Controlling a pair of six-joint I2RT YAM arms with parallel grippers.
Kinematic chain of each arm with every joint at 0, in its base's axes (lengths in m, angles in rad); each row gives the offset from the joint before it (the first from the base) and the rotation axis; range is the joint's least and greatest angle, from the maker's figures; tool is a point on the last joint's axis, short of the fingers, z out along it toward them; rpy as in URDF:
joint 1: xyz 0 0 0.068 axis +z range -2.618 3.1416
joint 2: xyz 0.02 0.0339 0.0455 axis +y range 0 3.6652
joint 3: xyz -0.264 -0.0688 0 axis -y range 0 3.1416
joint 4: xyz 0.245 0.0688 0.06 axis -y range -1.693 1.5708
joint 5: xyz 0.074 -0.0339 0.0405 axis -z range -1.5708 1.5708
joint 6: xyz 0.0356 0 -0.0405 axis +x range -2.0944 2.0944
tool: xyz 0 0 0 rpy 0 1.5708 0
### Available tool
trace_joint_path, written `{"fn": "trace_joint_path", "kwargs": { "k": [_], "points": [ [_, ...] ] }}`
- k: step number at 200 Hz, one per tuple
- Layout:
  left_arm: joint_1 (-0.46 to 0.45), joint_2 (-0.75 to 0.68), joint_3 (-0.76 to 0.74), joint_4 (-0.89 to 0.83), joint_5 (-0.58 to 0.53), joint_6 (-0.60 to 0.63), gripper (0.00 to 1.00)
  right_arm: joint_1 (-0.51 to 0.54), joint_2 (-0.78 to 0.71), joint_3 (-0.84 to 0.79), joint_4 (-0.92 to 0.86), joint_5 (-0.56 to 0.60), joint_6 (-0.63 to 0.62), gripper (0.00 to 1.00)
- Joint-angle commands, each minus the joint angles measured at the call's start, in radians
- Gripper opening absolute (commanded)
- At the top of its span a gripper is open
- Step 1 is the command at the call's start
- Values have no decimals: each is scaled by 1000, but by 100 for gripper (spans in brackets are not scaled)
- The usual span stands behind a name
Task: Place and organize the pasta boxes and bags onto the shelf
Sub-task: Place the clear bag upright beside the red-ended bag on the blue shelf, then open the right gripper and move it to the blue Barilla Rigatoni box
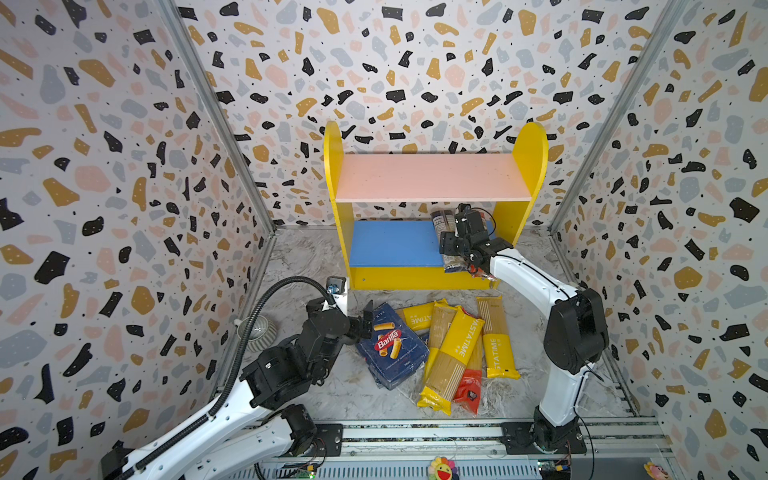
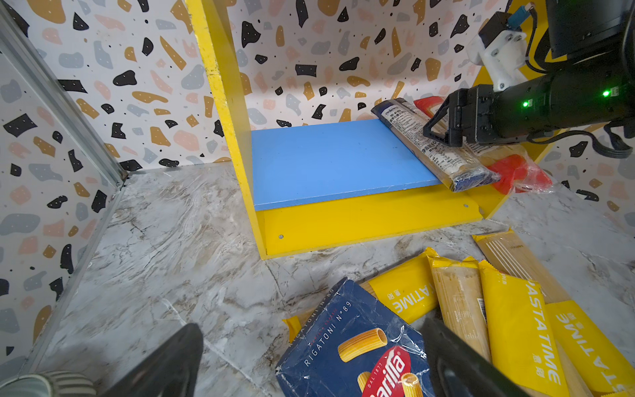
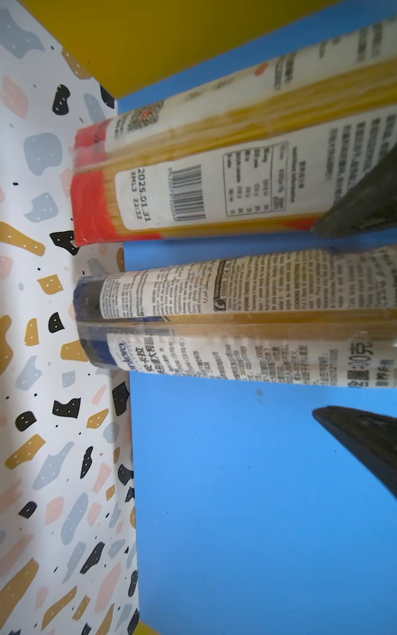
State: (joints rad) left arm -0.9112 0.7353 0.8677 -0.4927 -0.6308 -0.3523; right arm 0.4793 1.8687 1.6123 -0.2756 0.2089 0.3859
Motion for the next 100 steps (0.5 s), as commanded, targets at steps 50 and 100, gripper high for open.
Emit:
{"fn": "trace_joint_path", "kwargs": {
  "k": [50,100],
  "points": [
    [-4,-25,-18,3,-102,-109,99,106,-295,-245,28,-6,43,79],
    [-2,-36,-122,97,-45,-314,99,281,-515,-447,-13,-69,105,79]
  ]
}}
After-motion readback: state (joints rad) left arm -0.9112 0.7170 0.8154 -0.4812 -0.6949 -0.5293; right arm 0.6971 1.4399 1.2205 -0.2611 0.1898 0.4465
